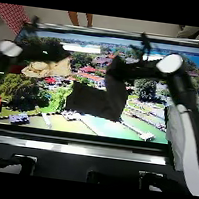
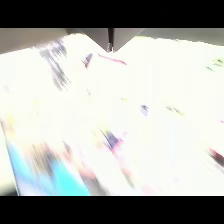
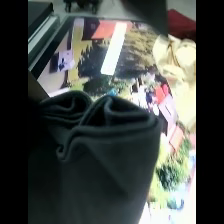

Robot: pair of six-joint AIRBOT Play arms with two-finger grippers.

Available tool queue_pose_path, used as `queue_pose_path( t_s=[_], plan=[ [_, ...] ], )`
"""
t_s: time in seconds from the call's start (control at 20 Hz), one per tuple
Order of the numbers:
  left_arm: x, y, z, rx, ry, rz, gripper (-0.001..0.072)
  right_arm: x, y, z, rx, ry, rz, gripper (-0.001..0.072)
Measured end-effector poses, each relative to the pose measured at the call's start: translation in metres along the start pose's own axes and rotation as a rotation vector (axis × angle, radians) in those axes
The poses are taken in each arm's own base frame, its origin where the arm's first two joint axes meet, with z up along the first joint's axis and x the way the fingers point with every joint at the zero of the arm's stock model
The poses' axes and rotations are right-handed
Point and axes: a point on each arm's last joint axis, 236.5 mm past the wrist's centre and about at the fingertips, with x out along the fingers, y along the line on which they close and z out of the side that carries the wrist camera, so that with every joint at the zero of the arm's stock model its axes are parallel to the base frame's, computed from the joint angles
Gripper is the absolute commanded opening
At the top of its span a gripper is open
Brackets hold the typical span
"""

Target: Fold the shirts.

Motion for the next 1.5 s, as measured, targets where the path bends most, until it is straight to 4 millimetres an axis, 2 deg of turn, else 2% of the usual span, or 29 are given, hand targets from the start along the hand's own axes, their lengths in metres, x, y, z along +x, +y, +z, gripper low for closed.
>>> queue_pose_path(
  t_s=[0.1,0.2,0.3,0.35,0.4,0.45,0.5,0.55,0.65,0.7,0.8,0.9,0.95,1.05,1.1,1.15,1.25,1.35,1.4,1.5],
  plan=[
    [-0.061,0.019,0.035,0.019,-0.106,0.077,0.0037,0.051,0.004,-0.014,0.042,0.039,0.038,0.0043],
    [-0.109,0.027,0.052,0.037,-0.174,0.132,0.0037,0.098,0.002,-0.031,0.091,0.075,0.065,0.0043],
    [-0.142,0.03,0.058,0.057,-0.212,0.175,0.0037,0.137,-0.004,-0.047,0.144,0.097,0.076,0.0043],
    [-0.151,0.031,0.057,0.063,-0.215,0.189,0.0037,0.155,-0.009,-0.055,0.175,0.108,0.078,0.0053],
    [-0.158,0.03,0.056,0.069,-0.215,0.197,0.0037,0.168,-0.013,-0.061,0.21,0.118,0.08,0.0255],
    [-0.161,0.031,0.054,0.071,-0.212,0.205,0.0037,0.181,-0.016,-0.068,0.248,0.126,0.084,0.056],
    [-0.163,0.033,0.052,0.07,-0.207,0.212,0.0037,0.19,-0.017,-0.074,0.275,0.134,0.089,0.0666],
    [-0.164,0.036,0.049,0.068,-0.204,0.219,0.0037,0.195,-0.018,-0.077,0.294,0.139,0.094,0.067],
    [-0.161,0.042,0.043,0.056,-0.19,0.229,0.0037,0.191,-0.019,-0.071,0.29,0.136,0.105,0.067],
    [-0.16,0.047,0.039,0.05,-0.179,0.236,0.0038,0.181,-0.021,-0.065,0.274,0.138,0.107,0.067],
    [-0.156,0.052,0.033,0.047,-0.163,0.241,0.0037,0.145,-0.034,-0.047,0.201,0.141,0.07,0.0669],
    [-0.154,0.056,0.029,0.055,-0.15,0.246,0.0037,0.101,-0.074,-0.031,0.13,0.153,-0.054,0.0649],
    [-0.153,0.057,0.027,0.056,-0.147,0.247,0.0037,0.074,-0.105,-0.028,0.117,0.18,-0.152,0.0601],
    [-0.152,0.059,0.026,0.059,-0.142,0.249,0.0038,0.03,-0.171,-0.043,0.151,0.266,-0.342,0.0593],
    [-0.152,0.059,0.025,0.06,-0.141,0.25,0.0038,0.016,-0.194,-0.055,0.185,0.307,-0.395,0.0592],
    [-0.152,0.059,0.025,0.062,-0.14,0.25,0.0038,0.009,-0.212,-0.069,0.23,0.339,-0.423,0.059],
    [-0.152,0.06,0.025,0.062,-0.139,0.25,0.0038,0.011,-0.234,-0.093,0.301,0.374,-0.422,0.0535],
    [-0.151,0.06,0.024,0.062,-0.137,0.25,0.0038,0.028,-0.241,-0.111,0.338,0.396,-0.366,0.0524],
    [-0.151,0.06,0.024,0.063,-0.137,0.25,0.0038,0.037,-0.241,-0.115,0.348,0.396,-0.33,0.0471],
    [-0.151,0.06,0.024,0.064,-0.137,0.249,0.0038,0.051,-0.241,-0.115,0.367,0.37,-0.278,0.0439]
  ],
)
